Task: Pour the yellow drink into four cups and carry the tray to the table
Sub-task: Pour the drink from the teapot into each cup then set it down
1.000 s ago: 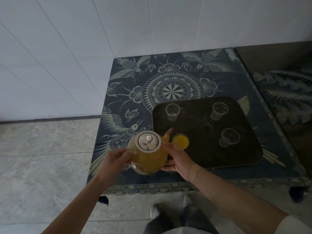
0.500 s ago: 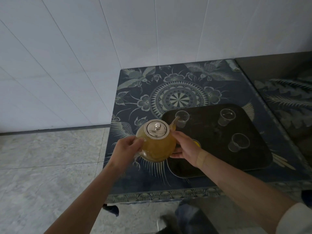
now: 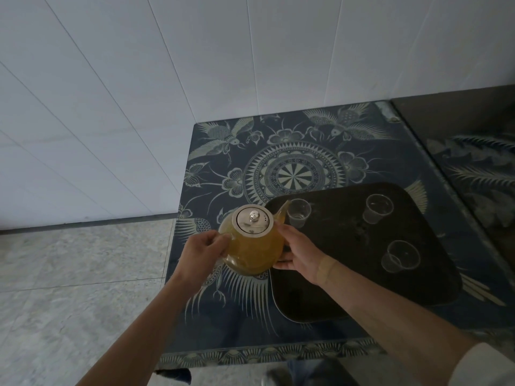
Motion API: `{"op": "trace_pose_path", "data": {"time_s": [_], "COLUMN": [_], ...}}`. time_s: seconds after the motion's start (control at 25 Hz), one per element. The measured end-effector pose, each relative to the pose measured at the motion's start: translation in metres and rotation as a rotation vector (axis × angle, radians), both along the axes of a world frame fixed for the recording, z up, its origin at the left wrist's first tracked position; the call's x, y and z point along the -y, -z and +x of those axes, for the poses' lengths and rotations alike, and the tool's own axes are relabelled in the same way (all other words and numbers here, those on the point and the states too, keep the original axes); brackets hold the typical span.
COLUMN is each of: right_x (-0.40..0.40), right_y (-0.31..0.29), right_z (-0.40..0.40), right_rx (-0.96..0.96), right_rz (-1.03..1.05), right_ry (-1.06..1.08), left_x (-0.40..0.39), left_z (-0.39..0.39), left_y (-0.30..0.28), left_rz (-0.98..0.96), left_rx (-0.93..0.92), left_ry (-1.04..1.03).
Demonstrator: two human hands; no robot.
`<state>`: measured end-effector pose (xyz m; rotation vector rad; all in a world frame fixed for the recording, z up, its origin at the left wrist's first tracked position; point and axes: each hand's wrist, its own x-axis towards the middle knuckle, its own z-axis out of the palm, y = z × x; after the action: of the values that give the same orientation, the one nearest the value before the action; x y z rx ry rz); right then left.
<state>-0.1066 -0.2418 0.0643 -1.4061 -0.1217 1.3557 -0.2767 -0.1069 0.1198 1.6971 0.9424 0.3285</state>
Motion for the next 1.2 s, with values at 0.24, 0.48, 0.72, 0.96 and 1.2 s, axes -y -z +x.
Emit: {"op": "trace_pose_path", "data": {"time_s": [0.24,0.48,0.72,0.96,1.2], "right_x": [-0.011,-0.013,-0.018,-0.026,-0.028], "right_y": [0.01,0.02,0.03,0.038,0.048], "right_z": [0.017,0.026,0.033,0.037,0.037], "right_rx": [-0.091,-0.202,-0.267,-0.336,-0.415], "right_rz": [-0.018,-0.013,-0.011,-0.006,-0.006], "right_ry": [-0.01,-0.028,-0.037,-0.012,0.039], "left_x": [-0.01,-0.017,-0.023,-0.029,-0.03], "left_z": [0.02,0.03,0.038,0.049,0.061], "left_y": [0.011,0.018,0.016,0.014,0.011], "left_rz": [-0.009,-0.011,-0.032,-0.041,0.031], "left_rx": [-0.049,-0.106,-0.133,-0.16,-0.254], "left_ry": [-0.031,-0.032,-0.017,0.0,0.032]}}
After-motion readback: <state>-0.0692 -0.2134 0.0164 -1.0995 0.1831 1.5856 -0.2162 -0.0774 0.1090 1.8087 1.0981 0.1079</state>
